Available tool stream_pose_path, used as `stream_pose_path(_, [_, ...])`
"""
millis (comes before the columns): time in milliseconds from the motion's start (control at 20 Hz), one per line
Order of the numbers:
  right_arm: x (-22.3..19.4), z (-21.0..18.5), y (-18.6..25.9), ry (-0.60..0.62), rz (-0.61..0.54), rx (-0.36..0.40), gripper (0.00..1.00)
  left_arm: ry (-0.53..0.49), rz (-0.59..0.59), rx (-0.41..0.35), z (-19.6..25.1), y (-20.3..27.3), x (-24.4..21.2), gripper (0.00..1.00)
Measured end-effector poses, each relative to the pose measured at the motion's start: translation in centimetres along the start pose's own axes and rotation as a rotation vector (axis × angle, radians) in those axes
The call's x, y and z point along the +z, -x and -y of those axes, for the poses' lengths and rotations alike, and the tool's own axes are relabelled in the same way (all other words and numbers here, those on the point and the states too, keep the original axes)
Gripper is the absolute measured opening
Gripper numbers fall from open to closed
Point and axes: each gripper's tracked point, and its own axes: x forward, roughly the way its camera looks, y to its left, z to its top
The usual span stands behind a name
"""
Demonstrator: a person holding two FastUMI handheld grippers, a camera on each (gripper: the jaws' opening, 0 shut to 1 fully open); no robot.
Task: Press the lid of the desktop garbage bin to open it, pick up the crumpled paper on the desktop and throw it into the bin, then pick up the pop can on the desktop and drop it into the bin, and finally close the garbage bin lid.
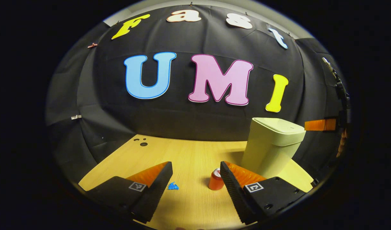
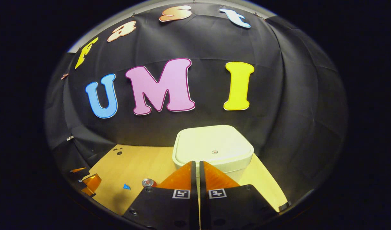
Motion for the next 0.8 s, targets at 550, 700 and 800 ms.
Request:
stream_pose_path(550, [1.4,4.0,-5.5,0.104,-0.056,-0.036,0.06,-0.048,-0.013,-0.046,1.3,-1.8,0.0,0.96])
stream_pose_path(700, [0.6,4.7,-6.9,0.085,-0.089,-0.039,0.05,-0.055,-0.013,-0.047,1.4,-2.2,0.1,0.96])
stream_pose_path(800, [0.2,4.6,-7.5,0.066,-0.104,-0.036,0.05,-0.048,-0.030,-0.037,1.2,-2.5,-0.4,0.96])
